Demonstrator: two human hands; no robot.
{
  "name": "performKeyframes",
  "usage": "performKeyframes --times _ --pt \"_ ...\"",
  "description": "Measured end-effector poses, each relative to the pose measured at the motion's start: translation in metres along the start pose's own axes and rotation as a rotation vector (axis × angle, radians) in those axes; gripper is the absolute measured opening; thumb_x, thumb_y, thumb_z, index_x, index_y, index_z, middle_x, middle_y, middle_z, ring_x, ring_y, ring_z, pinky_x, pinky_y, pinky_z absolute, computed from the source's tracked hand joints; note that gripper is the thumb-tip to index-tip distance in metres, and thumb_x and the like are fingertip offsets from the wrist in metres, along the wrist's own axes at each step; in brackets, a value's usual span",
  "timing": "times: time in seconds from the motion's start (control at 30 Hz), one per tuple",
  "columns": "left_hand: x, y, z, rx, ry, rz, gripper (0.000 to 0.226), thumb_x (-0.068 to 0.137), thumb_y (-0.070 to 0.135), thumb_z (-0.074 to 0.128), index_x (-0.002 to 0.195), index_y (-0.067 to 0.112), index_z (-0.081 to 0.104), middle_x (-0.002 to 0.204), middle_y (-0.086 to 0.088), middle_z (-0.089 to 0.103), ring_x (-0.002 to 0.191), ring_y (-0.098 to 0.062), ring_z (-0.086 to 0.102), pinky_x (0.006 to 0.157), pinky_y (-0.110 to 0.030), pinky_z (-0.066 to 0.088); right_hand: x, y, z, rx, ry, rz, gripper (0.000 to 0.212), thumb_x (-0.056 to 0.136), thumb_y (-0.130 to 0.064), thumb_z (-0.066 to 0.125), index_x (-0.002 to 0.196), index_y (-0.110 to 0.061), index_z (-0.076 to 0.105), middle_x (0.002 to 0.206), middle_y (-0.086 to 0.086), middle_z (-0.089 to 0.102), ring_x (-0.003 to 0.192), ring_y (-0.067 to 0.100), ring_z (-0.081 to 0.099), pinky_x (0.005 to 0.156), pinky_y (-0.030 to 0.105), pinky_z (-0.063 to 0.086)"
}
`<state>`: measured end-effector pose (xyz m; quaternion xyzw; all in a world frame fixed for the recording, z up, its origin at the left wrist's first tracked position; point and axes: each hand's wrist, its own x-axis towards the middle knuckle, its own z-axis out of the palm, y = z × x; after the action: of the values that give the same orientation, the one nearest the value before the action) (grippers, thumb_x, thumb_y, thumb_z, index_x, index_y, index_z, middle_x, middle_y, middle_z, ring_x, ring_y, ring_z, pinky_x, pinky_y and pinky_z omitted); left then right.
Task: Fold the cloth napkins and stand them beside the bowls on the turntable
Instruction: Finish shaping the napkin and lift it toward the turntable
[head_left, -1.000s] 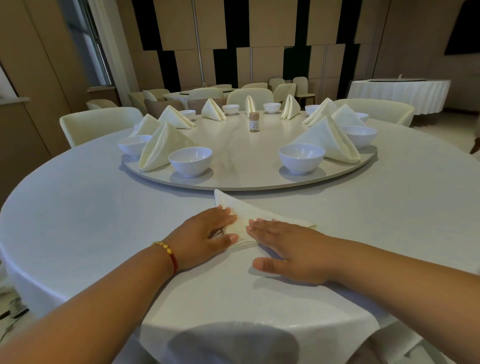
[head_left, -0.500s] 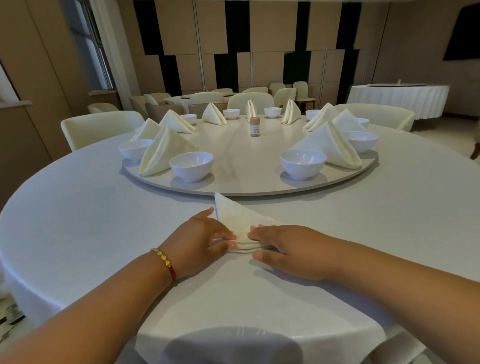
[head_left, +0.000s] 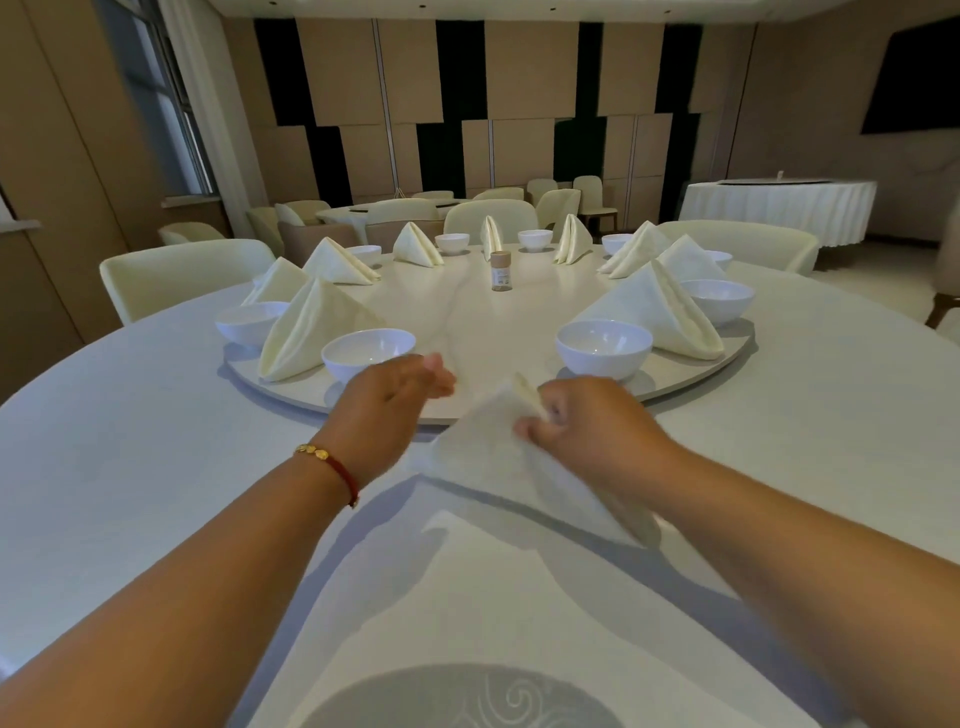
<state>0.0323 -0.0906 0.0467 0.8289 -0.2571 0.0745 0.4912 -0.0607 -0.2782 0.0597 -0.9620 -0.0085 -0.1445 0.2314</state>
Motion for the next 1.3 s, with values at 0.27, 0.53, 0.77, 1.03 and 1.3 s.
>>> performKeyframes --times 0.27,0.53,0.77,1.03,1.3 --pt "0.022 -0.027 0.012 0.310 -0.126 -0.198 0.049 0.099 0.051 0.028 0.116 0.020 0.061 0.118 -0.002 0.060 0.110 -0.023 0.053 0.089 -0.028 0.035 0.078 0.023 -0.014 0.172 0.290 0.190 0.041 0.095 -0.031 0.055 0.060 -0.019 0.038 0.058 -0.003 0.039 0.055 0.012 0.038 0.052 0.026 0.026" --pt "0.020 -0.042 0.035 0.654 -0.165 -0.017 0.053 0.090 0.063 0.019 0.072 0.021 0.048 0.077 0.002 0.050 0.088 -0.019 0.054 0.077 -0.038 0.047 0.153 0.011 0.027 0.141 0.367 0.287 0.027 0.099 -0.025 0.050 0.111 -0.004 0.060 0.107 0.011 0.065 0.099 0.028 0.061 0.069 0.027 0.036" --pt "0.016 -0.042 0.043 0.690 -0.146 -0.030 0.056 0.099 0.053 0.020 0.124 0.021 0.058 0.132 -0.002 0.055 0.126 -0.019 0.046 0.098 -0.033 0.040 0.179 0.000 0.048 0.034 0.316 0.352 0.017 0.097 -0.009 0.048 0.107 -0.002 0.061 0.105 0.013 0.065 0.095 0.028 0.064 0.068 0.028 0.045" --pt "0.014 -0.033 0.040 0.671 -0.174 -0.044 0.051 0.101 0.046 0.021 0.118 0.016 0.058 0.121 -0.006 0.060 0.118 -0.023 0.052 0.098 -0.033 0.040 0.170 0.008 0.056 0.036 0.266 0.300 0.031 0.098 -0.039 0.046 0.085 -0.012 0.052 0.072 -0.001 0.050 0.078 0.023 0.060 0.060 0.028 0.039" --pt "0.066 -0.008 0.044 0.018 -0.135 -0.213 0.065 0.093 0.067 0.024 0.141 0.027 0.042 0.139 -0.002 0.049 0.128 -0.026 0.044 0.110 -0.043 0.032 0.109 0.033 0.051 -0.079 0.174 0.152 0.067 0.096 -0.059 0.029 0.149 -0.020 0.015 0.120 0.009 0.061 0.103 0.027 0.061 0.080 0.037 0.050"
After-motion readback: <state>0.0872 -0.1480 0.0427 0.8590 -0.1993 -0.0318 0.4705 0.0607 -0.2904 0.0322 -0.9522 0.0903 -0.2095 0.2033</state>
